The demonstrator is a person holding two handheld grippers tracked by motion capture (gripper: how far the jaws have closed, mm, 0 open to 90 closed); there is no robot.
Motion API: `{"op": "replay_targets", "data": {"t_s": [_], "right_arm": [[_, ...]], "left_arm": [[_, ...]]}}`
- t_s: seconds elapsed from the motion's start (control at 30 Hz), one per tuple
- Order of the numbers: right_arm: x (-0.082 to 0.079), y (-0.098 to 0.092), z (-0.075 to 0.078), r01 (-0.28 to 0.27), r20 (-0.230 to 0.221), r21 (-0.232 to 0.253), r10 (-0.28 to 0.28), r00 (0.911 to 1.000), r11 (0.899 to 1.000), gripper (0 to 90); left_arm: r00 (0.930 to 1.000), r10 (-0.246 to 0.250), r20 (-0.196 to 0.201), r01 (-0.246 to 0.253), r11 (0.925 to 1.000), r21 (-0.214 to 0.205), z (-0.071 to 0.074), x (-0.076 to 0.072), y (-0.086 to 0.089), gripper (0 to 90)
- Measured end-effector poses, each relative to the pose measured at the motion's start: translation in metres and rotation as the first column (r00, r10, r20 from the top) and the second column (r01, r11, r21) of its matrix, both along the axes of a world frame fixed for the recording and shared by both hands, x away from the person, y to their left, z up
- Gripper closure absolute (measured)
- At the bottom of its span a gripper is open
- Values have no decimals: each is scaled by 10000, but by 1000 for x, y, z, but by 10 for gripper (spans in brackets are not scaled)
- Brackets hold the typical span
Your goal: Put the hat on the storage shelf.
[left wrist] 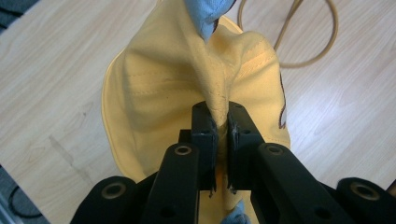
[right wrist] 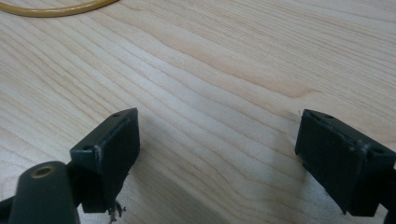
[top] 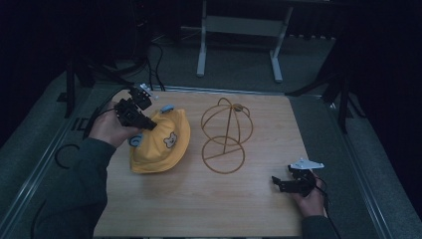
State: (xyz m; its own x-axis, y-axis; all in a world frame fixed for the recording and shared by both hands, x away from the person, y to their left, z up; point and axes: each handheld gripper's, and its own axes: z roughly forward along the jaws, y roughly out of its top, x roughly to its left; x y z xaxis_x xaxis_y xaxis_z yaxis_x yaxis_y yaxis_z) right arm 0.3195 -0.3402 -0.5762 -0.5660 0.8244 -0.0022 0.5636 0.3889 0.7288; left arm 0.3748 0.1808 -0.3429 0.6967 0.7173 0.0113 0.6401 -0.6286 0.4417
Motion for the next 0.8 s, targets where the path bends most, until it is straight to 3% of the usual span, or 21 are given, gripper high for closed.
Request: {"op": "replay_targets", "data": {"t_s": [0.3, 0.8], "right_arm": [[0, 0, 0, 4, 0, 3, -4, 10000, 10000, 138], [0, 0, 0, 3, 2, -1, -3, 10000, 10000, 139]], "left_arm": [[9993, 214, 297, -205, 9993, -303, 13, 7, 6, 829], [9963, 570, 640, -516, 9952, -832, 22, 10, 11, 829]]}}
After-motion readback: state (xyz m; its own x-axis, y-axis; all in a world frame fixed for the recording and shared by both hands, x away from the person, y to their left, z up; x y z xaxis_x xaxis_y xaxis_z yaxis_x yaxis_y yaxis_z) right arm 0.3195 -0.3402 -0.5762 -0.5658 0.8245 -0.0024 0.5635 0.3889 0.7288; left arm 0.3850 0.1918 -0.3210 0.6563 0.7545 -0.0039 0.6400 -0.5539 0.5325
